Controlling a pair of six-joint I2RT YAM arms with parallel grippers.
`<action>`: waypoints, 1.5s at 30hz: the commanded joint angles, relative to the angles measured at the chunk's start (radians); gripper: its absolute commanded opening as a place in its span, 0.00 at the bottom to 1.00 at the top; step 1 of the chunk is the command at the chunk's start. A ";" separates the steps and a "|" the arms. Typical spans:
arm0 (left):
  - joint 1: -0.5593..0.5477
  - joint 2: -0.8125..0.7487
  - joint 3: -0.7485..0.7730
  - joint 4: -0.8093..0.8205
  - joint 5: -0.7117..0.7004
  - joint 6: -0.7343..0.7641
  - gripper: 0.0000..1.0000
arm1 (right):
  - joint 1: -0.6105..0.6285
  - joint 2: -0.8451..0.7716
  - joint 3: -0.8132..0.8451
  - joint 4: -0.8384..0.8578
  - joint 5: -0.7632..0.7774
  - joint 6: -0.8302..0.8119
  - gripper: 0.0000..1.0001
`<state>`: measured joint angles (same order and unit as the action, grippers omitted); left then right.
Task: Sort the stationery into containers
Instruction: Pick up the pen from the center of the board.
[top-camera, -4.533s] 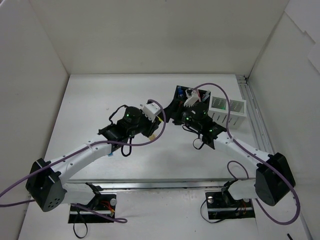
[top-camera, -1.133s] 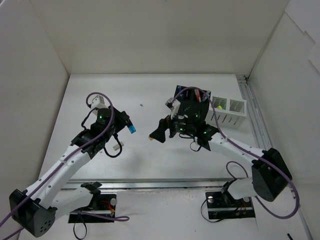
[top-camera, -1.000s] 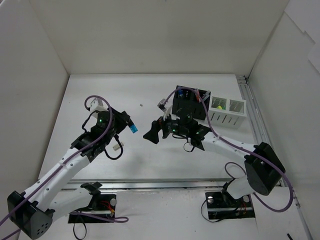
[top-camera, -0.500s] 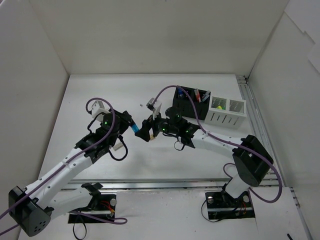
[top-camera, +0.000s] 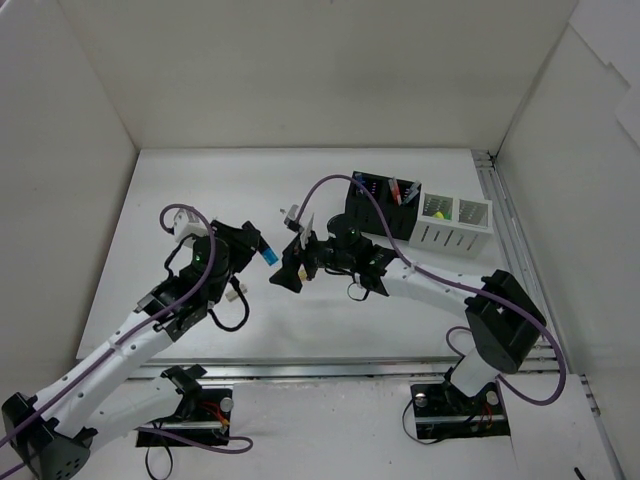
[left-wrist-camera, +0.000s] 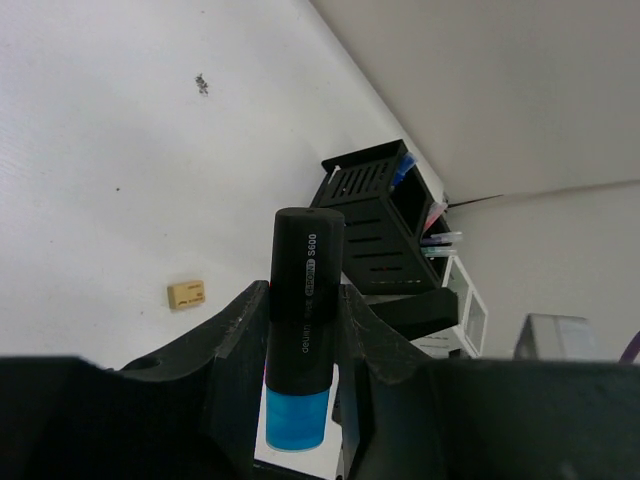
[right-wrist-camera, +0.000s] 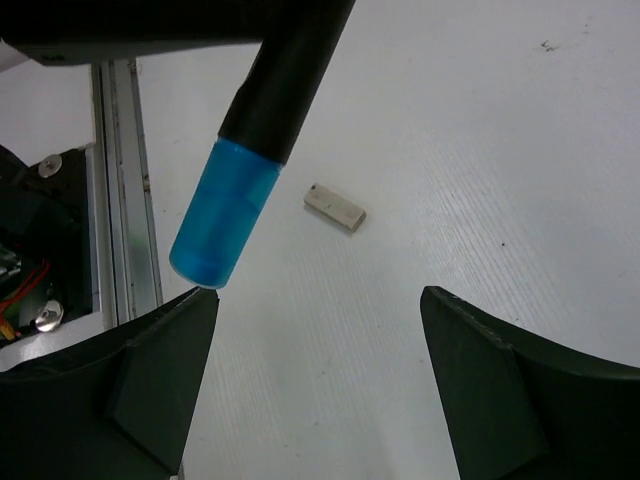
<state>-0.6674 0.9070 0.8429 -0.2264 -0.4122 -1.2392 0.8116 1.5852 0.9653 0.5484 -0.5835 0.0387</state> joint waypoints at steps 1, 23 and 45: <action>-0.008 -0.030 0.002 0.084 0.001 -0.016 0.00 | 0.030 -0.022 0.090 -0.066 -0.065 -0.126 0.80; -0.008 -0.025 -0.013 0.061 0.012 -0.009 0.00 | 0.049 -0.004 0.153 0.077 0.142 -0.066 0.69; -0.008 -0.082 -0.048 0.059 -0.059 0.009 0.00 | 0.051 -0.056 0.148 -0.027 0.085 -0.096 0.83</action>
<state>-0.6678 0.8280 0.7731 -0.2047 -0.4507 -1.2392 0.8639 1.5875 1.0683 0.4622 -0.5076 -0.0536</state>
